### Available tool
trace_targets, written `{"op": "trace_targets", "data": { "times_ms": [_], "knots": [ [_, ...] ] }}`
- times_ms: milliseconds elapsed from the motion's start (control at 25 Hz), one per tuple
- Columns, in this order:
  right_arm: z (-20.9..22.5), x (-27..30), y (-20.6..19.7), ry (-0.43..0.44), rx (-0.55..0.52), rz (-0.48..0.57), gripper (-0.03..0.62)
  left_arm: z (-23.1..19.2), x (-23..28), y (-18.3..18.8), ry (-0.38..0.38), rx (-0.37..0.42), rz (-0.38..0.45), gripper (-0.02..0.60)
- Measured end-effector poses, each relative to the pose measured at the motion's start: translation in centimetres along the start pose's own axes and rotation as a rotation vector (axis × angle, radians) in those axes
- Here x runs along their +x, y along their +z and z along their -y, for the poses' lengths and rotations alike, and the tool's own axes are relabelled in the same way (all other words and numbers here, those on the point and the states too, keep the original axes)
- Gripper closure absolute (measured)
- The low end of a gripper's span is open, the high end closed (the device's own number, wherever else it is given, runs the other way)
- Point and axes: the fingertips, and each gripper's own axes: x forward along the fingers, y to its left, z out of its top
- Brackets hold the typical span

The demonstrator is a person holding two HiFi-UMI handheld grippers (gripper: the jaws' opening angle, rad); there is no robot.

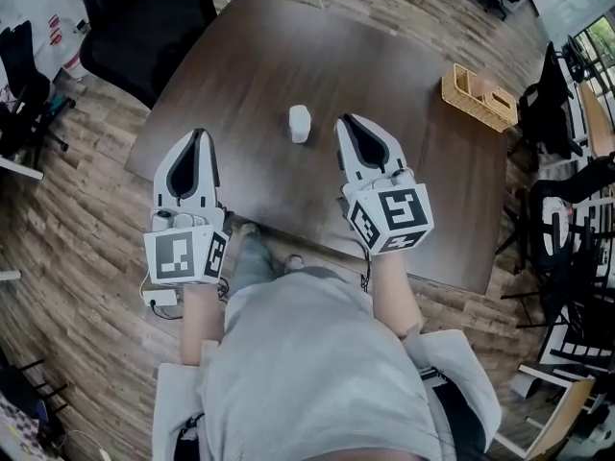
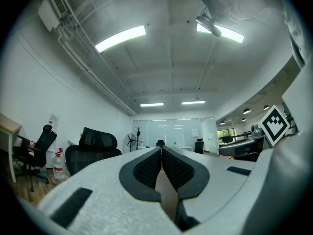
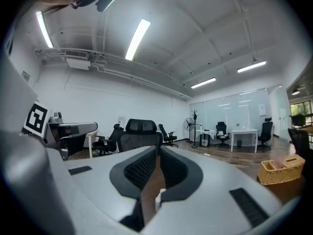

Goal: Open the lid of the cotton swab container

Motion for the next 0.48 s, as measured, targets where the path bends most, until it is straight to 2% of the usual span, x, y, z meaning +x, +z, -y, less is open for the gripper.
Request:
{"op": "trace_targets", "data": {
  "times_ms": [480],
  "knots": [
    [-0.4,7.3,-4.2,-0.039,0.016,-0.163,0.563,-4.1,7.1,-1.6,-0.123,-0.026,-0.026,0.571]
  ]
}}
